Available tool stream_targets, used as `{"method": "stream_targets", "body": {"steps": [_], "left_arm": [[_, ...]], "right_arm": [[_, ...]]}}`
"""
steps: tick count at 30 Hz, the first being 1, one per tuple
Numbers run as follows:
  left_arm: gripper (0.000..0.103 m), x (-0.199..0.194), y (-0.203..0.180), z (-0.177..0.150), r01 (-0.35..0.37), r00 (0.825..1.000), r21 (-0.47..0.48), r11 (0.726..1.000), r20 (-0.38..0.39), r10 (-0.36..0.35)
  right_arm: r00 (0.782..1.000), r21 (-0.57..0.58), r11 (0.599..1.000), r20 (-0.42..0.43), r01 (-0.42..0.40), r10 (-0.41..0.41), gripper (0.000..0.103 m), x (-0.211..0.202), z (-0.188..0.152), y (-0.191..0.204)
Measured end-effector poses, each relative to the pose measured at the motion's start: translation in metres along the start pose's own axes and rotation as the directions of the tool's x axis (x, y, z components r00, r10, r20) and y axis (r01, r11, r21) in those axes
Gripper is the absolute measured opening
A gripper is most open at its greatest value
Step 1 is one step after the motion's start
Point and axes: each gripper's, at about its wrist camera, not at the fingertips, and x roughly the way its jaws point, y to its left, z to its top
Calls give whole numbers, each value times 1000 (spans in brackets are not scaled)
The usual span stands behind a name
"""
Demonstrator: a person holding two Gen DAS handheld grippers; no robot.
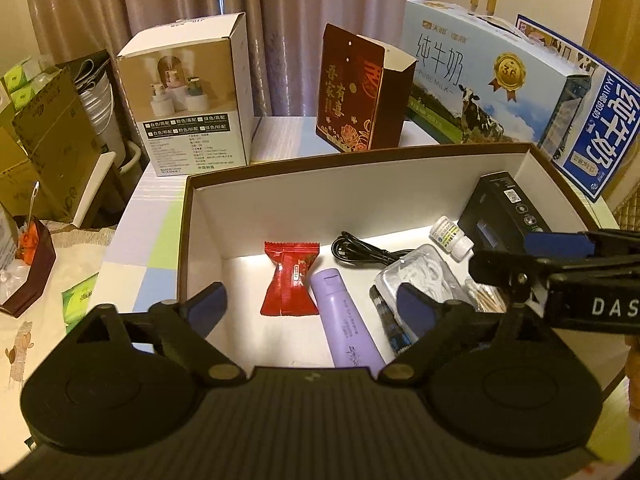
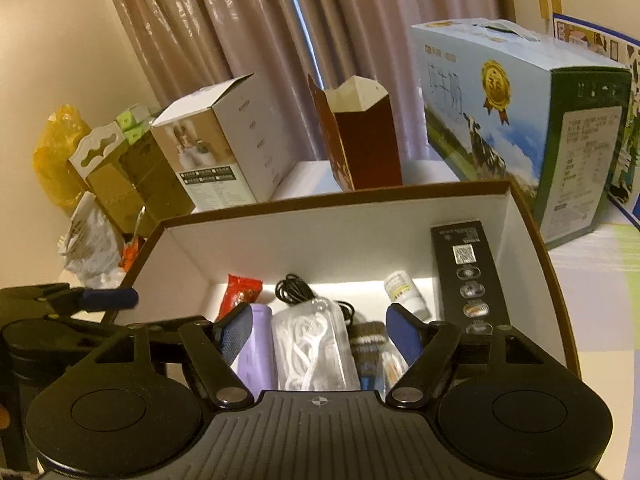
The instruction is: Organize objects
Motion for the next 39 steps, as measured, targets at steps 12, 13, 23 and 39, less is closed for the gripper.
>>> {"method": "stream_targets", "body": {"steps": [12,13,23,39], "left_arm": [[96,-14,-1,-4,12,1000,-17,1000,7,-12],[96,-16,-1,-5,16,1000,-16,1000,10,-16],[100,-43,-7,-12,27,999,-20,999,43,-26],[102,-100,-19,-38,28,995,-39,999,99,-24]], "right_arm": [[1000,29,1000,-5,3,-3,93,-20,-8,-11],[1000,30,1000,-4,3,-3,94,-23,-8,-12],[1000,38,999,12,14,-14,101,-48,-16,-14],[999,34,999,26,20,-21,101,-99,-45,-9]]}}
